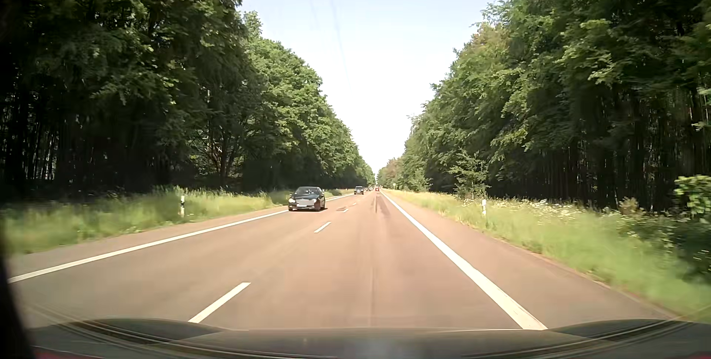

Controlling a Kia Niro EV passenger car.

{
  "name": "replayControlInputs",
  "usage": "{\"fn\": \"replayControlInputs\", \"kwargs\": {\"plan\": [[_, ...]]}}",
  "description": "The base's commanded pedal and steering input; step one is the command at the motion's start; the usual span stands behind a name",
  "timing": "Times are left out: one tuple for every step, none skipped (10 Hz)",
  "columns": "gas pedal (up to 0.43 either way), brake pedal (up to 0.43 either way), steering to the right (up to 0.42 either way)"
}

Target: Follow the waypoints while adhering to traffic rules and regulations

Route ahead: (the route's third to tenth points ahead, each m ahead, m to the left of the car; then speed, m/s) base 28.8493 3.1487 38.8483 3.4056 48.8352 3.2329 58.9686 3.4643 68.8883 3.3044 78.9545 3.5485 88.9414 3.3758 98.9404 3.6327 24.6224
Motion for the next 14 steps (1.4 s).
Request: {"fn": "replayControlInputs", "kwargs": {"plan": [[0.130,0.030,0.003],[0.130,0.030,0.003],[0.130,0.030,0.003],[0.130,0.030,0.003],[0.130,0.030,0.003],[0.130,0.030,0.003],[0.130,0.030,0.003],[0.130,0.030,0.003],[0.130,0.030,0.003],[0.130,0.030,0.003],[0.130,0.030,0.003],[0.130,0.030,0.003],[0.130,0.030,0.003],[0.130,0.030,0.003]]}}
